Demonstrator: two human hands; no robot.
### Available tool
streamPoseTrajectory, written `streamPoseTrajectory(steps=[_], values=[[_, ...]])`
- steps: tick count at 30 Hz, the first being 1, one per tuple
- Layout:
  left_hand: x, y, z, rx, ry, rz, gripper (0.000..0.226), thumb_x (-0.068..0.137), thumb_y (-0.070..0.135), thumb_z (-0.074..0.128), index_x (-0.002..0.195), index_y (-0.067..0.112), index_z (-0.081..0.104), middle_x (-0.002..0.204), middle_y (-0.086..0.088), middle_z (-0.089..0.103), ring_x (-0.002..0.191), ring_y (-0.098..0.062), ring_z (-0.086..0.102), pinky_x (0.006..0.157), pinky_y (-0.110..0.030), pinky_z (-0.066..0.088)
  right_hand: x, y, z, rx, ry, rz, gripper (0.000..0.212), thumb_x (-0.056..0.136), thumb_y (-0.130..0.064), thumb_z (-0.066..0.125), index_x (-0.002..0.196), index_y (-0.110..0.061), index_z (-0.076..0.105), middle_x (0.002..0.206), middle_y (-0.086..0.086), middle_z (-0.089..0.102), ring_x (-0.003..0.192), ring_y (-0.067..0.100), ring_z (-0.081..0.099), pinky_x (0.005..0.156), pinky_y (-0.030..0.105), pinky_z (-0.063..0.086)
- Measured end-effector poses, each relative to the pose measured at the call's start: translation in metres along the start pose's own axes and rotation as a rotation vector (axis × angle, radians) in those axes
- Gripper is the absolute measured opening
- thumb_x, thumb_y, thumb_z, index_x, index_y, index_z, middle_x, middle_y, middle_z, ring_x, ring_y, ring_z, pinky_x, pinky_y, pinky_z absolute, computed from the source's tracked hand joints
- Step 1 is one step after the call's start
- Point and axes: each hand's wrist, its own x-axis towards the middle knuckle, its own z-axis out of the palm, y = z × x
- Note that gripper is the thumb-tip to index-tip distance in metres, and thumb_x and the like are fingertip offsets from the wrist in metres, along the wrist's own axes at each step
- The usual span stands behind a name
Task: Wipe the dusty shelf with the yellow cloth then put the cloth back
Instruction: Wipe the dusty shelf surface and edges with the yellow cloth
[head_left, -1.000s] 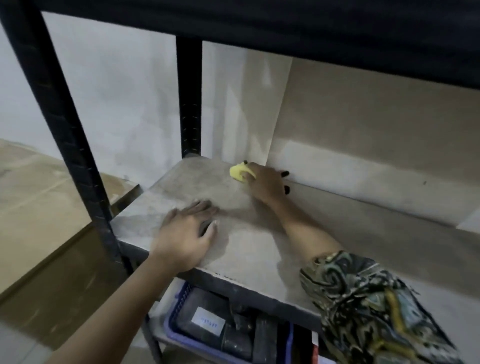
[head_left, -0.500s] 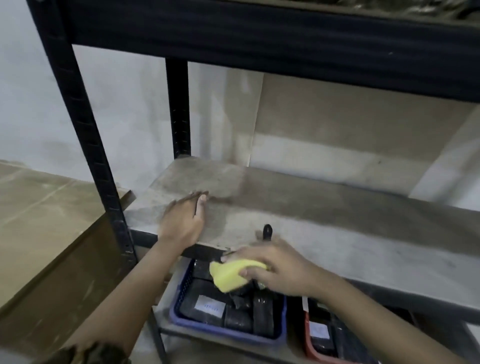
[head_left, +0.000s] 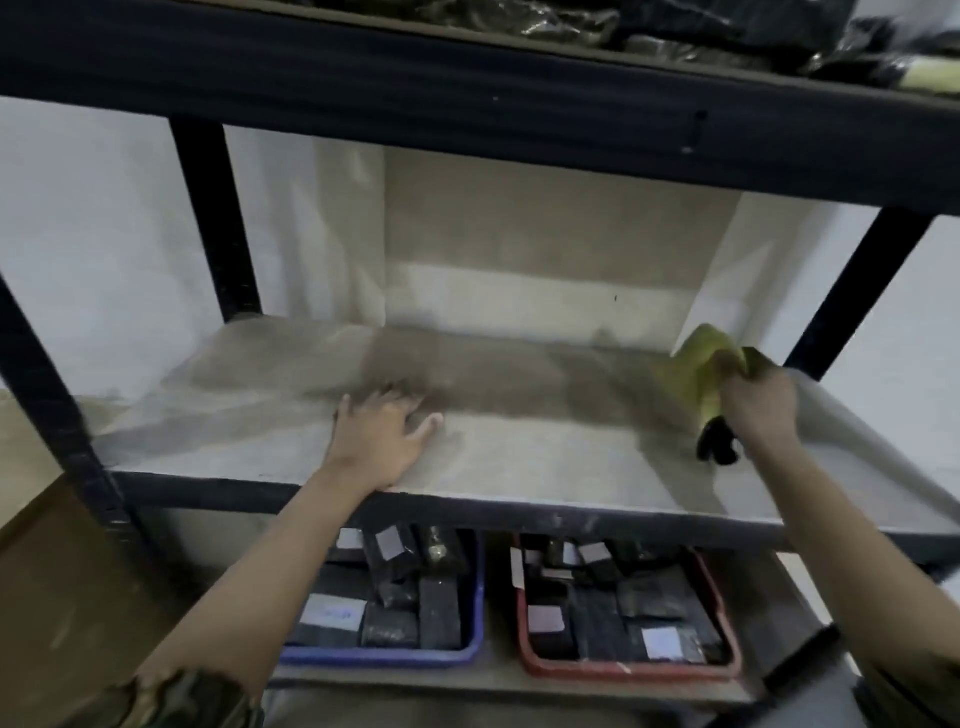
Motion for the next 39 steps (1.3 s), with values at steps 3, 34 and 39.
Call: streamPoseTrajectory(steps=[3,34,39], values=[[0.007,0.011,0.015,0.068,-0.073,-0.019,0.057,0.093,0.054,0.030,0.143,0.027,0.032,0.156,0.006,0.021,0.145,-0.013,0.010,0.114,-0.054,0.007,0.045,0.036,0.002,-0.251,0.003,-0.087,0.031,0.096,-0.027,0.038,0.106,-0.002,0.052,0.086,0.024,0.059,0.079,0.038,0.056,0.063,0.034,0.033],[0.005,0.015,0.018,-0.002,-0.017,-0.131,0.063,0.085,0.049,0.013,0.138,0.030,0.043,0.151,0.010,0.033,0.142,-0.009,0.022,0.115,-0.043,0.019,-0.087,-0.039,0.082,-0.034,-1.033,-1.128,0.036,0.090,-0.016,0.053,0.125,-0.024,0.055,0.133,-0.003,0.055,0.103,0.009,0.040,0.089,0.016,0.029],[0.003,0.022,0.014,-0.005,-0.006,-0.109,0.066,0.084,0.054,0.014,0.138,0.029,0.044,0.151,0.008,0.034,0.142,-0.012,0.024,0.113,-0.045,0.022,-0.091,-0.031,0.027,0.200,-1.069,-0.778,0.029,0.090,-0.013,0.053,0.117,-0.021,0.061,0.114,-0.012,0.063,0.100,-0.002,0.051,0.087,0.009,0.037]])
